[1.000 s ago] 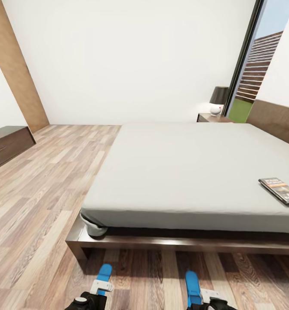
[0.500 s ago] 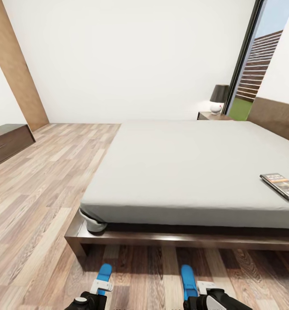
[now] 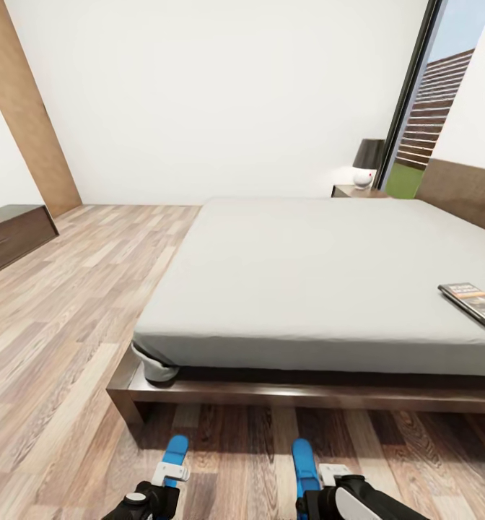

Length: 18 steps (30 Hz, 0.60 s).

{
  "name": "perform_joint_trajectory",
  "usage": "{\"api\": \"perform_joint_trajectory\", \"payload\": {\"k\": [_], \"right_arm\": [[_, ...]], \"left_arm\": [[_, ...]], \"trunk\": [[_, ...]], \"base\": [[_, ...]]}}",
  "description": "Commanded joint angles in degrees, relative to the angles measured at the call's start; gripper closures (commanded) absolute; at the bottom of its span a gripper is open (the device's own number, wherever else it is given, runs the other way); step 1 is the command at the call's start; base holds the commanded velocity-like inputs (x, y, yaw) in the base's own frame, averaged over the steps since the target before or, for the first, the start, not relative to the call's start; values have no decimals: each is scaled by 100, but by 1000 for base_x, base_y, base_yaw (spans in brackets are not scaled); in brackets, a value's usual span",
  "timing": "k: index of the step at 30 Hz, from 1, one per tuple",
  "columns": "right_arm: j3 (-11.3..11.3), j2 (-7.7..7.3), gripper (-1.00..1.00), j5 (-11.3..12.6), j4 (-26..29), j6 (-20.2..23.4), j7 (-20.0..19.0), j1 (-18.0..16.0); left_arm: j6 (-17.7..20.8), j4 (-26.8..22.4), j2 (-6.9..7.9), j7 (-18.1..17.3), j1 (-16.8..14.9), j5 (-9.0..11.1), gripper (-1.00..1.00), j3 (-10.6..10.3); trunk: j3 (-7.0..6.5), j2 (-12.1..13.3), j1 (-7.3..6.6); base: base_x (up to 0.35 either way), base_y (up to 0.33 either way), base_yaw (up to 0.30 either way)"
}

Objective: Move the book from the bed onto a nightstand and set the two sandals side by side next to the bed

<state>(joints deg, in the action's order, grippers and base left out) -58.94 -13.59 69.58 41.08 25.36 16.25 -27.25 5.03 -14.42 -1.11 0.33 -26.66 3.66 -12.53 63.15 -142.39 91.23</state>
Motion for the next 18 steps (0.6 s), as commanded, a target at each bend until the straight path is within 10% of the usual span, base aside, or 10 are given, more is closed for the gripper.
{"api": "perform_joint_trajectory", "payload": {"k": [1,9,18], "right_arm": [[-31,-8,100,57,33,1,75,-8],[-26,-78,100,64,300,100,125,-8],[-35,-538,100,109,1210,570,522,0]], "left_arm": [[33,-19,3,3,-2,38,100,-30],[26,-58,13,3,-19,38,100,-26],[3,-61,14,16,-23,38,100,-21]], "trunk": [[24,-44,21],[196,-95,62],[396,-107,85]], "base": [[0,0,0],[0,0,0],[0,0,0]]}}
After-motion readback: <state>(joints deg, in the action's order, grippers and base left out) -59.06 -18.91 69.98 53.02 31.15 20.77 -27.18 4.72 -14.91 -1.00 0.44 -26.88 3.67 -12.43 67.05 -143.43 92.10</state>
